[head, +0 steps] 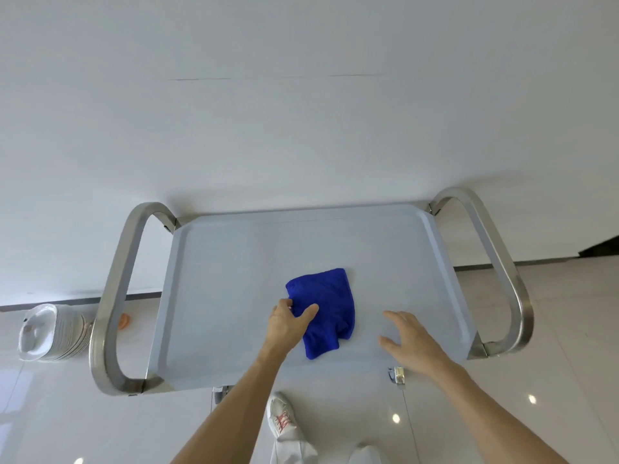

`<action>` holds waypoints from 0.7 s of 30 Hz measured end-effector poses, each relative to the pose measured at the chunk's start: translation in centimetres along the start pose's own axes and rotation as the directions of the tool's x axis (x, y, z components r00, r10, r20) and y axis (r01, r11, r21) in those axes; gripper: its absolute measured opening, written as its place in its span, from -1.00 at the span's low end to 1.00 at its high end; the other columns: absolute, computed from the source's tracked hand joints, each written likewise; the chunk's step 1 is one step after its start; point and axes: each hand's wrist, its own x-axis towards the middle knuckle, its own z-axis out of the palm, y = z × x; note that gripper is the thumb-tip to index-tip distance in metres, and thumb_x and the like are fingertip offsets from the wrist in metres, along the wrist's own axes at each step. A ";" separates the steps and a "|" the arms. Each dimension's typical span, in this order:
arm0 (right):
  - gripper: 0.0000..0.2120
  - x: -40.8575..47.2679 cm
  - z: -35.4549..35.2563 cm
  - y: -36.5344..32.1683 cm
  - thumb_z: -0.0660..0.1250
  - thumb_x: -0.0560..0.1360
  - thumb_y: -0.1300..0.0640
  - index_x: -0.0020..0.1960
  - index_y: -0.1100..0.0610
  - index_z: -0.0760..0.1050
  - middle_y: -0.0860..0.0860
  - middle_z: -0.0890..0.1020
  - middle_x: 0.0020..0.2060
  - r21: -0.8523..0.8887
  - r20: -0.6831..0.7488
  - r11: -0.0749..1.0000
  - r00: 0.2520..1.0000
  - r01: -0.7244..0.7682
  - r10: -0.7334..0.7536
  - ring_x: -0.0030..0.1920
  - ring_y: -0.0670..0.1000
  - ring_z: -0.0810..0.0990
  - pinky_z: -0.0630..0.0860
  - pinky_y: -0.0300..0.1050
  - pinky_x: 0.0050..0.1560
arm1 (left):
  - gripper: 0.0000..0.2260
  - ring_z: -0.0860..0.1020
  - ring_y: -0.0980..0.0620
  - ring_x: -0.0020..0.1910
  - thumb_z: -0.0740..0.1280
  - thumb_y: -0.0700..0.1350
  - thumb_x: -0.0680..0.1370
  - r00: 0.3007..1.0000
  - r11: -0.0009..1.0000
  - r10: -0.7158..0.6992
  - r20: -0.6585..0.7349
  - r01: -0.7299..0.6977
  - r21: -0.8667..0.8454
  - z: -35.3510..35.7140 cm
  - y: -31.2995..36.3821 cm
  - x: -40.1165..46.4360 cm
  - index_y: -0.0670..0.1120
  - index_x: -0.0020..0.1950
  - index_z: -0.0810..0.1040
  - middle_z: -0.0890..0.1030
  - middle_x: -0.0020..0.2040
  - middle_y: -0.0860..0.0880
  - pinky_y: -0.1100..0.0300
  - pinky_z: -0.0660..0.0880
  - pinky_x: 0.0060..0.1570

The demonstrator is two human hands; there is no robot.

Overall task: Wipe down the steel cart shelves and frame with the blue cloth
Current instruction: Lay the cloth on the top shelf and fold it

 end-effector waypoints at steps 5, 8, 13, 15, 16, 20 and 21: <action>-0.52 -2.5 2.6 -3.3 0.29 0.60 0.03 0.48 0.09 0.32 0.01 0.39 0.42 0.108 -0.041 0.990 0.996 0.087 -0.083 0.40 -0.03 0.38 0.26 -0.25 0.38 | -0.73 0.31 0.00 -0.35 0.30 -0.08 0.55 0.993 0.994 -0.108 0.038 0.107 0.012 -0.8 1.2 1.4 -0.11 -0.27 0.29 0.35 -0.30 -0.05 0.20 0.26 -0.34; -0.50 -2.8 3.0 -5.3 0.34 0.55 -0.02 0.45 0.04 0.35 -0.04 0.44 0.35 0.191 -0.056 0.969 0.987 0.156 -0.147 0.32 -0.09 0.44 0.33 -0.31 0.28 | -0.82 0.51 -0.06 -0.21 0.29 -0.11 0.55 0.982 0.982 -0.141 0.123 0.154 -0.108 -0.7 1.9 1.4 -0.23 -0.13 0.50 0.54 -0.19 -0.12 0.13 0.49 -0.15; -0.12 -2.1 1.9 -8.1 0.47 0.29 -0.26 0.48 -0.03 0.18 -0.12 0.24 0.42 0.201 -0.113 0.933 0.953 0.298 -0.280 0.35 -0.04 0.33 0.42 -0.04 0.30 | -0.80 0.60 -0.13 -0.17 0.25 -0.22 0.56 0.978 0.871 -0.098 0.184 0.174 -0.460 -0.8 4.3 -0.1 -0.34 0.01 0.59 0.62 -0.20 -0.20 0.00 0.63 -0.05; -0.05 -2.1 1.1 -8.7 0.45 0.27 -0.31 0.52 -0.05 0.11 -0.12 0.18 0.47 0.146 -0.153 0.924 0.930 0.354 -0.333 0.38 -0.05 0.29 0.39 -0.02 0.34 | -0.78 0.63 -0.21 -0.13 0.23 -0.24 0.57 0.979 0.801 -0.076 0.187 0.172 -0.573 -1.6 5.4 -1.0 -0.36 0.04 0.59 0.66 -0.13 -0.28 0.00 0.61 -0.09; -0.06 -2.0 0.7 -9.0 0.42 0.29 -0.33 0.53 -0.05 0.11 -0.13 0.18 0.47 0.112 -0.190 0.915 0.912 0.389 -0.364 0.39 -0.07 0.29 0.37 -0.05 0.36 | -0.78 0.64 -0.24 -0.10 0.23 -0.24 0.57 0.981 0.772 -0.065 0.183 0.165 -0.614 -2.1 5.9 -1.4 -0.36 0.04 0.59 0.67 -0.10 -0.30 -0.02 0.61 -0.08; -0.35 -2.0 -2.0 -11.1 0.33 0.46 -0.27 0.47 -0.08 0.29 -0.22 0.33 0.40 0.163 -0.366 0.836 0.819 0.524 -0.442 0.35 -0.19 0.36 0.36 -0.25 0.32 | -0.80 0.65 -0.21 -0.15 0.24 -0.26 0.57 0.985 0.700 -0.025 0.169 0.138 -0.701 -3.8 8.3 -3.0 -0.35 0.03 0.60 0.68 -0.12 -0.29 -0.03 0.60 -0.07; -0.44 -2.0 -3.0 -11.7 0.34 0.49 -0.20 0.44 -0.08 0.34 -0.24 0.39 0.35 0.210 -0.386 0.801 0.800 0.561 -0.459 0.31 -0.20 0.42 0.39 -0.30 0.27 | -0.81 0.65 -0.21 -0.16 0.24 -0.27 0.57 0.986 0.686 -0.017 0.166 0.133 -0.716 -4.2 9.0 -3.2 -0.34 0.03 0.60 0.68 -0.13 -0.29 -0.03 0.60 -0.05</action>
